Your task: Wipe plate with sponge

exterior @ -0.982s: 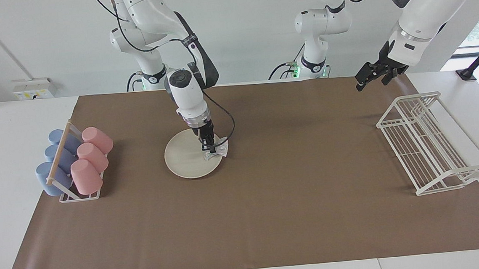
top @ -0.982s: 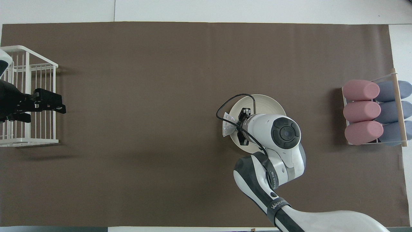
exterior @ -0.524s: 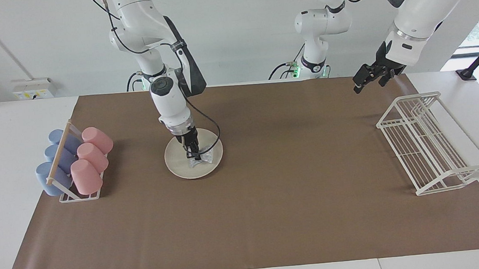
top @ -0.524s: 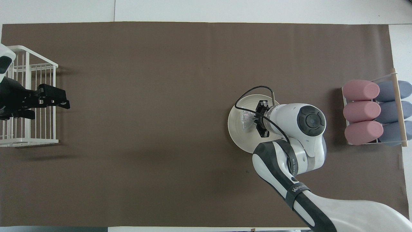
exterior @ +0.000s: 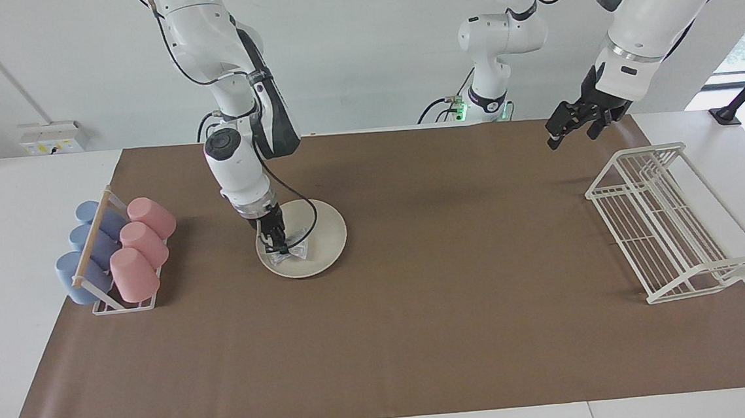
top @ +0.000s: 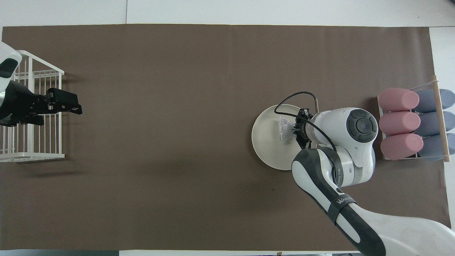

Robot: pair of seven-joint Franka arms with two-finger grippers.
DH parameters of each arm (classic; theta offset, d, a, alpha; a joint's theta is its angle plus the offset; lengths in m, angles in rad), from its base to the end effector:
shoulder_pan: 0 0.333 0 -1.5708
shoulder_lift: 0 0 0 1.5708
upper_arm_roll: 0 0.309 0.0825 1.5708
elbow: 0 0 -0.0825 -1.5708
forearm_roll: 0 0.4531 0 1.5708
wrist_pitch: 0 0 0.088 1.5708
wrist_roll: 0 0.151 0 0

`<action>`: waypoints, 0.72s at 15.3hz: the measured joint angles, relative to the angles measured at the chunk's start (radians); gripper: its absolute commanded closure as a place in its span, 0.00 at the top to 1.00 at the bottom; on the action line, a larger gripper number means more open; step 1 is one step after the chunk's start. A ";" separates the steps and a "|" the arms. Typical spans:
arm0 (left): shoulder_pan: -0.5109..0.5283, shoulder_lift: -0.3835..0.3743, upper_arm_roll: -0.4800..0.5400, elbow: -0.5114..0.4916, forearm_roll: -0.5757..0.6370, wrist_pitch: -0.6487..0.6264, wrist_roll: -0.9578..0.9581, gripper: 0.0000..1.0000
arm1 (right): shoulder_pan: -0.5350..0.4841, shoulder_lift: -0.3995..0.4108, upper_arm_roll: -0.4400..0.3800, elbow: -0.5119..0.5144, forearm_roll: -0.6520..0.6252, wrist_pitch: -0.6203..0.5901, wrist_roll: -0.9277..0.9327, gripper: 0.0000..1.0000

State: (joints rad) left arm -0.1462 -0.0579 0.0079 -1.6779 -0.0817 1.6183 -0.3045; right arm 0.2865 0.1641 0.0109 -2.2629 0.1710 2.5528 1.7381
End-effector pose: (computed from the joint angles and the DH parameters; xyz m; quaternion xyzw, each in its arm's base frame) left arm 0.6014 -0.0957 0.5557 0.9955 0.0849 -0.0098 0.0398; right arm 0.5707 0.1770 0.1975 -0.7024 0.7070 0.0120 0.0809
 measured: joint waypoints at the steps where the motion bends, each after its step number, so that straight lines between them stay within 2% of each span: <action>1: -0.003 0.000 0.000 0.000 0.000 0.002 -0.001 1.00 | 0.029 0.000 0.001 0.001 0.000 0.005 0.051 0.00; 5: -0.003 0.000 0.001 -0.004 0.000 0.033 -0.001 1.00 | 0.146 0.004 0.005 0.000 0.000 0.054 0.243 0.00; 8: -0.003 0.000 0.001 -0.006 0.000 0.042 -0.001 1.00 | 0.165 0.005 0.005 0.003 0.000 0.057 0.269 0.00; 10: -0.003 0.000 0.001 -0.008 0.000 0.042 -0.001 1.00 | 0.165 0.004 0.002 0.026 0.000 0.020 0.269 0.00; 11: -0.004 0.000 0.001 -0.010 0.000 0.042 -0.001 1.00 | 0.165 0.002 0.001 0.060 0.000 -0.038 0.269 0.00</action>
State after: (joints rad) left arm -0.1498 -0.0578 0.0088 -1.6876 -0.0817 1.6603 -0.3059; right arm 0.4514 0.1657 0.0120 -2.2024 0.1710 2.5153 2.0073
